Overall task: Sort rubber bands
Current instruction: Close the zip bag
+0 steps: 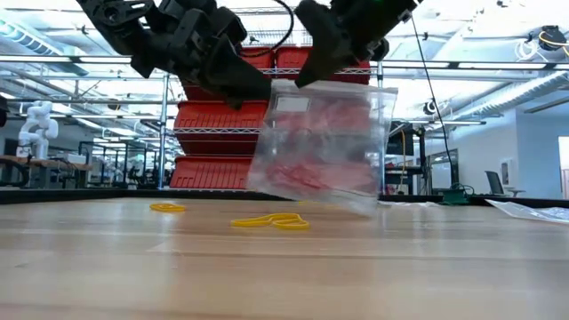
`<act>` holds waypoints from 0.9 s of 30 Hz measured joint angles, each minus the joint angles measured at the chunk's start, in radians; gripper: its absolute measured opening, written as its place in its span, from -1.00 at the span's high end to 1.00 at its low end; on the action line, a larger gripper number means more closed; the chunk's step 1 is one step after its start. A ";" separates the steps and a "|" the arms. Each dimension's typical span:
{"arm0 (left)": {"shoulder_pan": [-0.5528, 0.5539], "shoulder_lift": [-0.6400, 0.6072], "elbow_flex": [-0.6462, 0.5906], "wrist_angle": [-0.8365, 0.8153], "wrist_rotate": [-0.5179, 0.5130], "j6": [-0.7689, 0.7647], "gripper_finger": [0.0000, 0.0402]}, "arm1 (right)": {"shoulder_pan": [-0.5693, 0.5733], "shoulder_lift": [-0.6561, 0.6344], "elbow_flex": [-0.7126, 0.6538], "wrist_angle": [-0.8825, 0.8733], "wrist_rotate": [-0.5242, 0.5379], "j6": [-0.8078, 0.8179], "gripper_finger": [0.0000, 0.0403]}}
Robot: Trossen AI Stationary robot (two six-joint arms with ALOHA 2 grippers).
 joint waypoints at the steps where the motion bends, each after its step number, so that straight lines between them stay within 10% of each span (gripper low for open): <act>1: -0.012 0.000 0.000 0.004 -0.001 0.015 0.19 | 0.001 -0.003 0.000 0.001 0.003 0.000 1.00; 9: -0.066 0.000 0.000 0.026 -0.124 0.066 0.23 | 0.002 -0.004 0.000 0.020 0.000 -0.003 1.00; 19: -0.069 0.000 0.000 0.038 -0.162 0.038 0.93 | 0.006 -0.004 0.000 0.020 -0.007 -0.006 1.00; 27: -0.077 0.000 0.000 0.038 -0.165 0.052 0.98 | 0.009 -0.004 0.001 0.041 -0.033 -0.004 0.95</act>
